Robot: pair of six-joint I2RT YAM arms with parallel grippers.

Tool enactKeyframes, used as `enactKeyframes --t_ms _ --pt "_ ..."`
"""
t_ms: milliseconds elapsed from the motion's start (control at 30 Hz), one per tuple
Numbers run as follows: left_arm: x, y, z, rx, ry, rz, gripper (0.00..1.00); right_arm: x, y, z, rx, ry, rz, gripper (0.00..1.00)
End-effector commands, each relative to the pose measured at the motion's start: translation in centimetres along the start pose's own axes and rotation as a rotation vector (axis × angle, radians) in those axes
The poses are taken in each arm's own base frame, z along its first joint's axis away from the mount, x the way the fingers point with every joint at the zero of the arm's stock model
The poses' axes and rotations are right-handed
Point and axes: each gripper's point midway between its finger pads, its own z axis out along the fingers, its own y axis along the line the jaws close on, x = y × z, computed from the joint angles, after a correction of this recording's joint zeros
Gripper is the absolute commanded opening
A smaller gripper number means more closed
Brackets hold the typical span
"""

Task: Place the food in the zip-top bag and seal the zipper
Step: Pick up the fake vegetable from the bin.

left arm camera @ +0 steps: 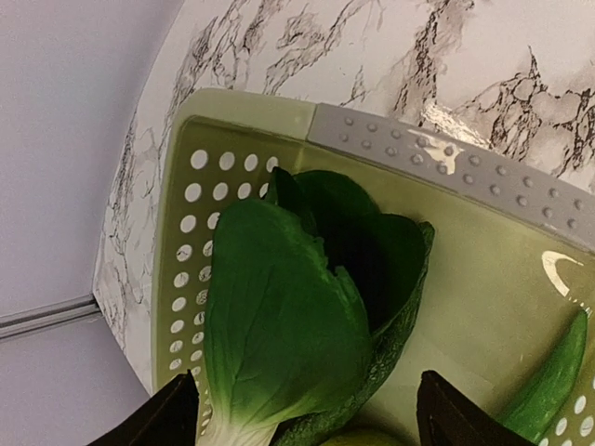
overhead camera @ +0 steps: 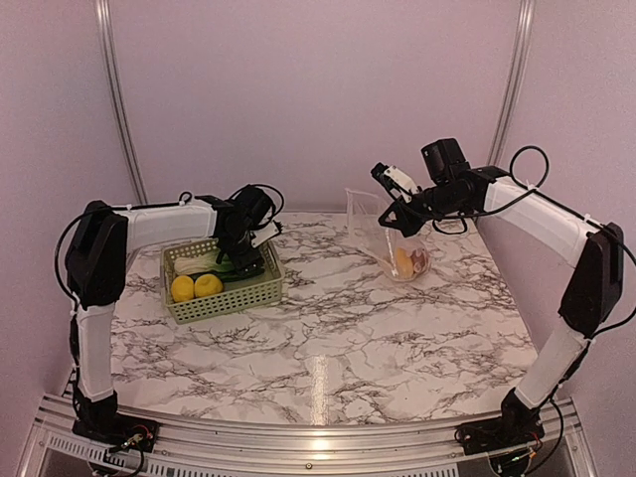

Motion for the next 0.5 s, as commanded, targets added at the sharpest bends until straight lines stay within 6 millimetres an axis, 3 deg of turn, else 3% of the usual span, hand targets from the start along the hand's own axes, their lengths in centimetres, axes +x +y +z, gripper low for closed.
enactKeyframes --t_ms 0,300,467 --pt "0.8 -1.2 2.2 0.003 0.082 0.072 0.83 -0.9 0.5 -0.6 -0.005 -0.033 -0.008 0.00" --pt "-0.6 -1.5 5.4 -0.038 0.088 0.110 0.80 -0.8 0.7 -0.7 -0.011 -0.029 -0.006 0.00" --pt "-0.3 -1.7 6.8 -0.055 0.121 0.115 0.69 -0.7 0.7 -0.6 -0.014 -0.027 -0.004 0.00"
